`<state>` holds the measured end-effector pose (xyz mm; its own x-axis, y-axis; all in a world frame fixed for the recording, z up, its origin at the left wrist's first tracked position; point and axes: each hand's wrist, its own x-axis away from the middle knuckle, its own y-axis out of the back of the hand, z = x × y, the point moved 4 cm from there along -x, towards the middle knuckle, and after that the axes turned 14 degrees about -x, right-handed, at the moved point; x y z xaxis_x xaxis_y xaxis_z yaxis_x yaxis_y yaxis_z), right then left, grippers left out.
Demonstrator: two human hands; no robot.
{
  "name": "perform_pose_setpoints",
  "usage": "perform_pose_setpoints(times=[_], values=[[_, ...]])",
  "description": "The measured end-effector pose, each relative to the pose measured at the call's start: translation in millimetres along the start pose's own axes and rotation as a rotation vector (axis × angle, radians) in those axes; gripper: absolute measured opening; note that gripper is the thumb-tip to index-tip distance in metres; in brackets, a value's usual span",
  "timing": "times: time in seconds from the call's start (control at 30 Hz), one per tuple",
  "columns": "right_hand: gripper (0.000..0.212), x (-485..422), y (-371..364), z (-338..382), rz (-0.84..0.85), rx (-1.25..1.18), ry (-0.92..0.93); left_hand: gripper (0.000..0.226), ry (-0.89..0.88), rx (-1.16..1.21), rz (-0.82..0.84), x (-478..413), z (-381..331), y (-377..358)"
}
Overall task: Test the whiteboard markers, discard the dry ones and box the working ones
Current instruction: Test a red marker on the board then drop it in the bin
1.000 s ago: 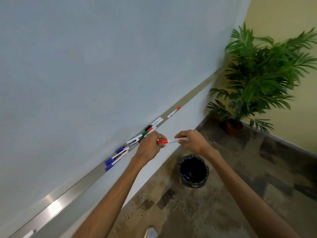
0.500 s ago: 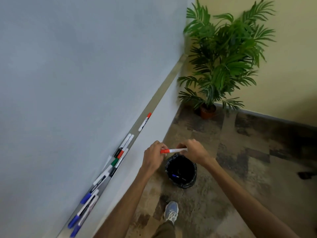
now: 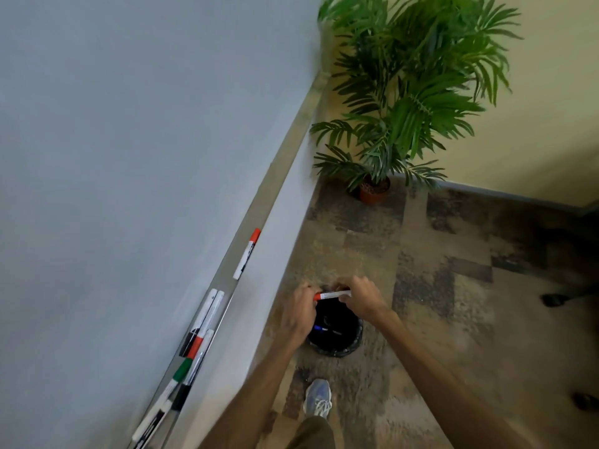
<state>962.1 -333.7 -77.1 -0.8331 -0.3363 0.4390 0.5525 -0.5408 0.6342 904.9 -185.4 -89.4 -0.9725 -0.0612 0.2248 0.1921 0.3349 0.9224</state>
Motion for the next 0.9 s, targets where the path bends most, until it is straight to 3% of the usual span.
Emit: perform_pose_setpoints(times=[0.1,0.27,0.6,0.9], values=[[0.032,-19.8,-6.3,-20.7,0.008,0.051,-0.074,0.035,-0.004,0.024,0.005,-12.1,0.7,-5.4],[0.060,-22.2,3.2,-24.8,-0.028,0.046,-0.078,0.047,0.036,0.014,0.020,-19.7,7.9,-11.4],[0.035,-19.4,-1.2,-4.8,-0.035,-0.010,-0.052,0.033,0.067,0.022,0.003,-11.9,9.9,-0.1],[0.036,24.9,-1.5,26.4,-0.086,-0.042,0.083,0.032,0.089,0.039,-0.111,35.3,-5.6,21.5]])
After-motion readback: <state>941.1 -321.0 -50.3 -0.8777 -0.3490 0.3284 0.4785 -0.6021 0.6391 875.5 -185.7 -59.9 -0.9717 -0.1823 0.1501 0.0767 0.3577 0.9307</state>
